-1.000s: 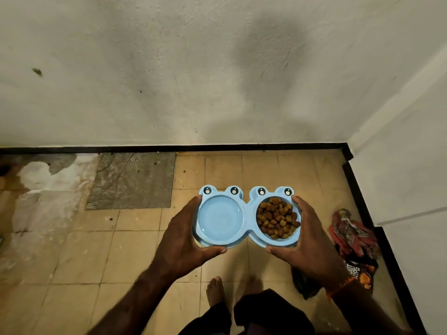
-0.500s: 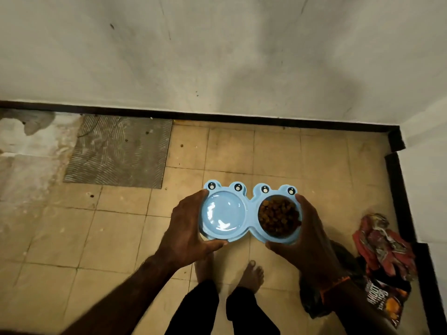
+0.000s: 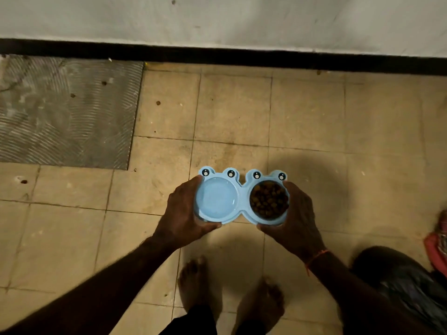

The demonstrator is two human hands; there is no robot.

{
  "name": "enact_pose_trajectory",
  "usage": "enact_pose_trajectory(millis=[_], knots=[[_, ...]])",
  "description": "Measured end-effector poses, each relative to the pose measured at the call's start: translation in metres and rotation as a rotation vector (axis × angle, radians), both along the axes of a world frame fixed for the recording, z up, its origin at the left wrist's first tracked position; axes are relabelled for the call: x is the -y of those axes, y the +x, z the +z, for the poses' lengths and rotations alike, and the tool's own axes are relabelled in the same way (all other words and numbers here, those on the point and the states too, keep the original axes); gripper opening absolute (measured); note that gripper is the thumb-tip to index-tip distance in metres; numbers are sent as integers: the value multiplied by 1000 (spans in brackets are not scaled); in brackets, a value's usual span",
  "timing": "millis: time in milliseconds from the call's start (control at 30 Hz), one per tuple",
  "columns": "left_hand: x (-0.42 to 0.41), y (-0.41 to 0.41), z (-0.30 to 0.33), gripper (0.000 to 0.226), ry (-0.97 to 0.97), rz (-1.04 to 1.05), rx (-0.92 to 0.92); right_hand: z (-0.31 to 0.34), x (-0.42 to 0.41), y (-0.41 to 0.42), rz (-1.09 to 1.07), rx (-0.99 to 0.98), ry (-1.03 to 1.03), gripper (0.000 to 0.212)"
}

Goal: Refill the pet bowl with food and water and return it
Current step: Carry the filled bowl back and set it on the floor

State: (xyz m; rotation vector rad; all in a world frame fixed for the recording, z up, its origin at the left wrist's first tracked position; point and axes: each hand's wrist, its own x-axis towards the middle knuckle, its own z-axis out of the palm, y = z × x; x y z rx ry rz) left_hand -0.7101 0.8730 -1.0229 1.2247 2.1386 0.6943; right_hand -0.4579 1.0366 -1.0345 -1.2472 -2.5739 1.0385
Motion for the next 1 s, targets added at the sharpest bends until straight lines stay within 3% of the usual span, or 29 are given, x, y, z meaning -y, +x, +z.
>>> enact_pose_trajectory(millis=[233,533,733,800,1000], knots=[[-16,-3,-116,121,-99,-32,-26,-115,-10,-3,-23,106,-47,122],[-12,13,-180,114,-186,-24,2,-183,-6,-3,-26,240,-79,124],[-19,3,-168,121,-160,-71,-5,-174,-5,-6,-1,293,-83,136],[-22,0,-148,111,-143,-71,-50,-158,-5,-11,0,308,-87,139],[-17,-2,-69,122,-258,-66,-179,-81,-6,-21,19,278,24,124]])
